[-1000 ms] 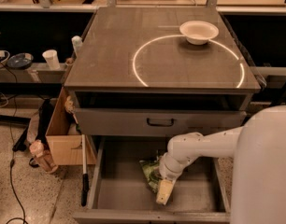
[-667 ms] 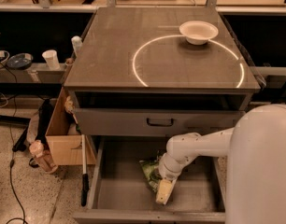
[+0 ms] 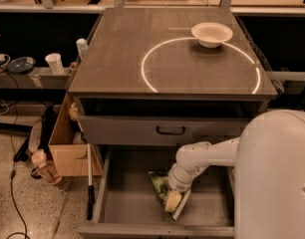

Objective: Pick green jalapeno chip bag from middle drawer and place on counter

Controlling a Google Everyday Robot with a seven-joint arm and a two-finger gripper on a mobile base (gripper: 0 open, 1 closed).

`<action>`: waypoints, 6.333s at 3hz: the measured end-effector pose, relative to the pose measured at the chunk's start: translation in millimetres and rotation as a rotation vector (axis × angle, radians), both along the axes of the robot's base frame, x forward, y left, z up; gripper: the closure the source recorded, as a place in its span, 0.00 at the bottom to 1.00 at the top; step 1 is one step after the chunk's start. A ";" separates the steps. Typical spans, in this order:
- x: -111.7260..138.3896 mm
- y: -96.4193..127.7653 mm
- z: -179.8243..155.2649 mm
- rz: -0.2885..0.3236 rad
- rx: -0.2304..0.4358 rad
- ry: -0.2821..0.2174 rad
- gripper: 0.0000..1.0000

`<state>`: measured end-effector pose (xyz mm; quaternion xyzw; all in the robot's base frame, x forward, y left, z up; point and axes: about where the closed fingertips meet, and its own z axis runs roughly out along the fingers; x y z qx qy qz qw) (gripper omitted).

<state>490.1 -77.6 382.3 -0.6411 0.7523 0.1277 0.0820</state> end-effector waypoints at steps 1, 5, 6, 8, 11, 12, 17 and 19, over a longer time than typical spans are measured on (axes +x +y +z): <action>0.0 0.0 0.0 0.000 0.000 0.000 0.42; -0.1 0.0 -0.1 0.000 0.000 0.000 1.00; -0.6 -0.7 9.1 0.003 0.019 0.007 1.00; -18.8 -12.1 70.6 0.053 0.098 -0.005 1.00; -64.5 -45.4 196.7 0.056 0.117 -0.221 1.00; -62.3 -50.2 221.8 -0.003 0.080 -0.341 1.00; -15.9 -55.6 361.7 -0.085 0.078 -0.656 1.00; -15.0 -74.8 471.1 -0.055 0.139 -0.770 1.00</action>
Offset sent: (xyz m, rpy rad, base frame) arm 0.0000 0.0000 0.0000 0.0000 0.0000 0.0000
